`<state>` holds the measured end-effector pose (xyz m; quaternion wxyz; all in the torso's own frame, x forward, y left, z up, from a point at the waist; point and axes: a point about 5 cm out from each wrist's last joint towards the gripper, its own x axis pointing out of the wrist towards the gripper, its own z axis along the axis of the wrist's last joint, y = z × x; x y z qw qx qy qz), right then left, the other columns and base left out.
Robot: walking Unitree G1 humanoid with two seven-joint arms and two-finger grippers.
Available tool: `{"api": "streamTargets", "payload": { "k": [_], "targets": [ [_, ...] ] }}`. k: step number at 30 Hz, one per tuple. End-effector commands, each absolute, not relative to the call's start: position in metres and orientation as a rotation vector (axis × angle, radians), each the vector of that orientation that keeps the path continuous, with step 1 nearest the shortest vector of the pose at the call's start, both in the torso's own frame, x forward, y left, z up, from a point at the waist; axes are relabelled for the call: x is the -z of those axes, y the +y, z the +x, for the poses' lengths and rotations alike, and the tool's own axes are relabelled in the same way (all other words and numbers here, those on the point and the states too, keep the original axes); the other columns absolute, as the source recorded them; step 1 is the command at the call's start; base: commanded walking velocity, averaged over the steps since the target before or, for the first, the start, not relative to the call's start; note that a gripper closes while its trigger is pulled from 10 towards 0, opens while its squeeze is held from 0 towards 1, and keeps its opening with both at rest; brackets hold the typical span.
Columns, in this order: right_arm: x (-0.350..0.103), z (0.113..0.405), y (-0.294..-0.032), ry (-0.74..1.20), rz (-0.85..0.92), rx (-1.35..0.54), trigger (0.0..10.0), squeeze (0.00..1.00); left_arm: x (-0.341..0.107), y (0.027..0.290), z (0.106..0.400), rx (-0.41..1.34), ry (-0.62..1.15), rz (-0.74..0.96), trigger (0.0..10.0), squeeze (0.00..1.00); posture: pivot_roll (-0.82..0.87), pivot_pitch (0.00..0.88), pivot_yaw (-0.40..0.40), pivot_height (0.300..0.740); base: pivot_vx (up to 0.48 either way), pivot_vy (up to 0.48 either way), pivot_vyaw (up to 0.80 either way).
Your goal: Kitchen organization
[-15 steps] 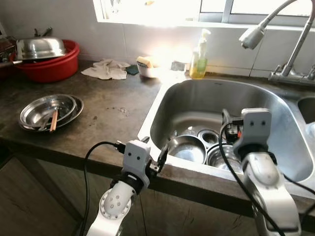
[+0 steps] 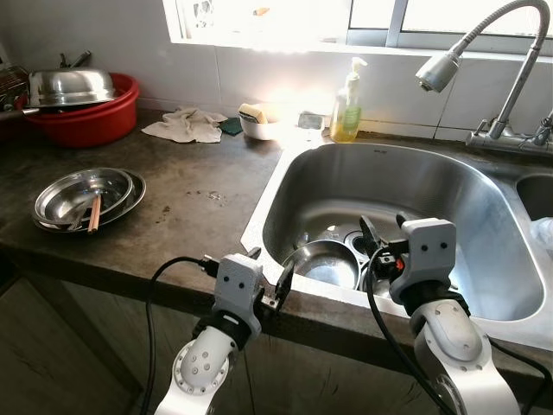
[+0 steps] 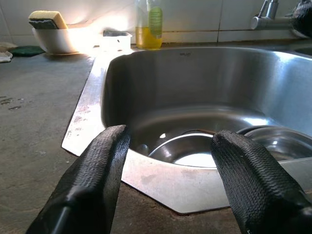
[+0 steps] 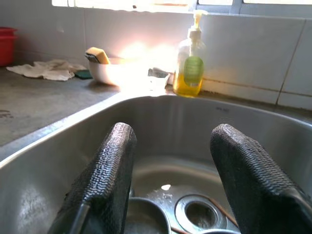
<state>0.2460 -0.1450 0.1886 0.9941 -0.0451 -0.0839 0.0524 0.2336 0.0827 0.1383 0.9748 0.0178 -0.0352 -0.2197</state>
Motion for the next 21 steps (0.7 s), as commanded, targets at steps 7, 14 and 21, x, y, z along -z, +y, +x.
{"api": "streamTargets", "payload": {
  "k": [7, 14, 21],
  "targets": [
    [-0.1928, 0.2492, -0.1412, -0.197, -0.074, -0.132, 10.0, 0.0, -0.1395, 0.0819, 0.2305, 0.441, -0.08, 0.04, 10.0, 0.0, 0.09, 0.0, -0.036, 0.74, 0.0, 0.392, 0.67],
    [-0.194, 0.2515, -0.1394, -0.197, -0.066, -0.145, 10.0, 0.0, -0.1401, 0.0806, 0.2312, 0.444, -0.079, 0.044, 10.0, 0.0, 0.09, 0.0, -0.032, 0.74, 0.0, 0.0, 0.57],
    [-0.1964, 0.2547, -0.1428, -0.202, -0.047, -0.129, 10.0, 0.0, -0.1401, 0.0812, 0.2313, 0.444, -0.078, 0.052, 10.0, 0.0, 0.09, 0.0, -0.027, 0.74, 0.0, 0.0, 0.0]
  ]
}}
